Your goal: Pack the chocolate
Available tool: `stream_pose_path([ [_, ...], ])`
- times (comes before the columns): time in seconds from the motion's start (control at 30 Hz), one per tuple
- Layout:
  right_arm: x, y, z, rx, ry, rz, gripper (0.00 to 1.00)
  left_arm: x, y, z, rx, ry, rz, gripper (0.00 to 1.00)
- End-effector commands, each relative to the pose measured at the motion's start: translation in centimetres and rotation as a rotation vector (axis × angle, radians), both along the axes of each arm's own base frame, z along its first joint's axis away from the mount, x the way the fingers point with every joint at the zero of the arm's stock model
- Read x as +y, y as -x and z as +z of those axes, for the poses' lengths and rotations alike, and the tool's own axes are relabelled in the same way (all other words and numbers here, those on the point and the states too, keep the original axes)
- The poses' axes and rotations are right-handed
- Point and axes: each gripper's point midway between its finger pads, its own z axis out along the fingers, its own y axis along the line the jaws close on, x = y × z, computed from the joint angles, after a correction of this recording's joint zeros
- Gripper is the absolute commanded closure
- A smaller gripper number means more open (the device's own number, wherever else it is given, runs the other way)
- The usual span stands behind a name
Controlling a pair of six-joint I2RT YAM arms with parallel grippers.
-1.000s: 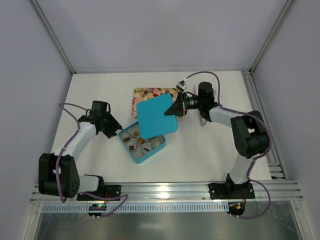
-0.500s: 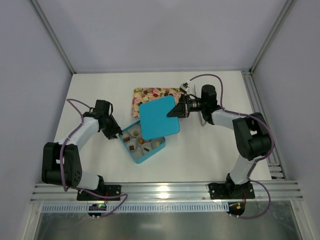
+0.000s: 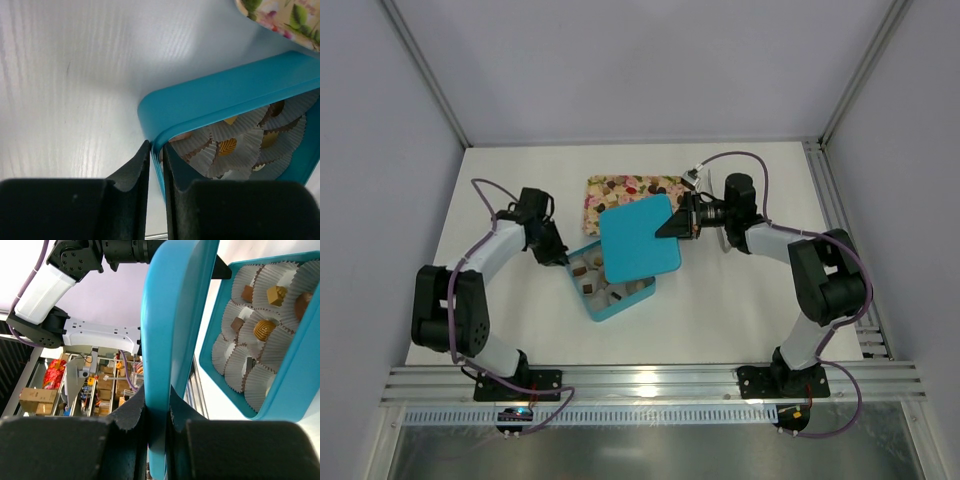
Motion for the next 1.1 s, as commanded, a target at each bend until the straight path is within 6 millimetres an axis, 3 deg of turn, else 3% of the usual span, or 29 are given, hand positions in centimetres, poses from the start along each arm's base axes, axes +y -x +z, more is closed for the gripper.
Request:
stream_pose_path([
  [0.0,-0.2,0.3,2.1,-0.116,-0.029,-0.003,0.96,-1.7,-1.4,1.3,-0.050,0.041,-0.114,0.86],
  [0.2,-0.3,0.8,1.5,-0.106,-0.023,-0.003,0.96,-3.8,-2.3,1.4,-0.055,0.064,-0.231,0.87],
  [0.83,-0.8,2.9,-0.6,-0.069,-0.001,0.011,0.96,-6.8,-2.7,1.8,-0.078,0.068,-0.471,0.99],
  [1.0,-0.2,3.3,-1.1,-0.066,0.005,0.019,0.96,-7.0,-2.8,2.4,-0.088,0.065,-0.471,0.94],
  [1.07,0.0,3.5,-1.3,-0.061,0.008,0.024,0.96,-6.9,-2.9,2.7,-0.094,0.060,-0.459,0.85],
])
